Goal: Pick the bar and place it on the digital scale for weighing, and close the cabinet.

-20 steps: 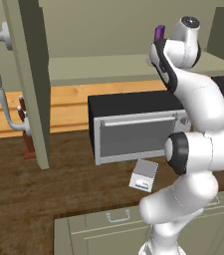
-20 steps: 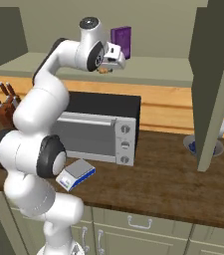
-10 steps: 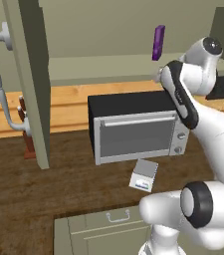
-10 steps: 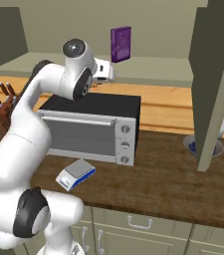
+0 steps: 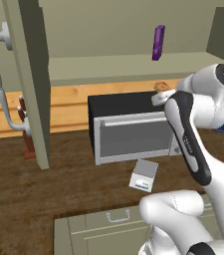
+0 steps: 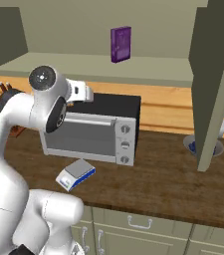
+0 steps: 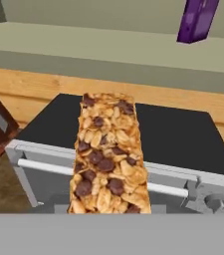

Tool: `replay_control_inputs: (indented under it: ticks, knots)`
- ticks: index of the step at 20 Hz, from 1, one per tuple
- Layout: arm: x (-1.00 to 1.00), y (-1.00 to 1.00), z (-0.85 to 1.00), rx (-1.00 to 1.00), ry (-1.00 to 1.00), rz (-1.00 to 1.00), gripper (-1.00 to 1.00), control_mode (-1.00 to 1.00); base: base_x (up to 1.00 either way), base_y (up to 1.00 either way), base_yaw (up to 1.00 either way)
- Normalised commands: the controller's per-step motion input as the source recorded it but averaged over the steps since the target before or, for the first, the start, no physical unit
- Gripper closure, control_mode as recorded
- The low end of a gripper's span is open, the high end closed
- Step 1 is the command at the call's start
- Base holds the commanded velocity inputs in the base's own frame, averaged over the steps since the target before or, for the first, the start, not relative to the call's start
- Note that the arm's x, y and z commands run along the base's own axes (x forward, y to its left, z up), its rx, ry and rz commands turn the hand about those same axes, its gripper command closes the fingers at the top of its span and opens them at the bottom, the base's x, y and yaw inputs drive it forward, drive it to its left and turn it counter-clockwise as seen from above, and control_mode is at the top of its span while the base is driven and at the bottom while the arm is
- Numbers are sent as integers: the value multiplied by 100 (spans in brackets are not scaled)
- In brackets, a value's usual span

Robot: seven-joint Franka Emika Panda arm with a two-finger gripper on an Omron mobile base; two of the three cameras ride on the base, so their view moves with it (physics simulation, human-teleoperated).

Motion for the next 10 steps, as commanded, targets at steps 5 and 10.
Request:
replay_control_inputs:
  ticks: [5, 10]
  knots:
    - [-100, 21, -7, 0, 0, 9, 100, -100, 0, 0, 0]
    - [-97, 1, -37, 0, 8, 7, 100, -100, 0, 0, 0]
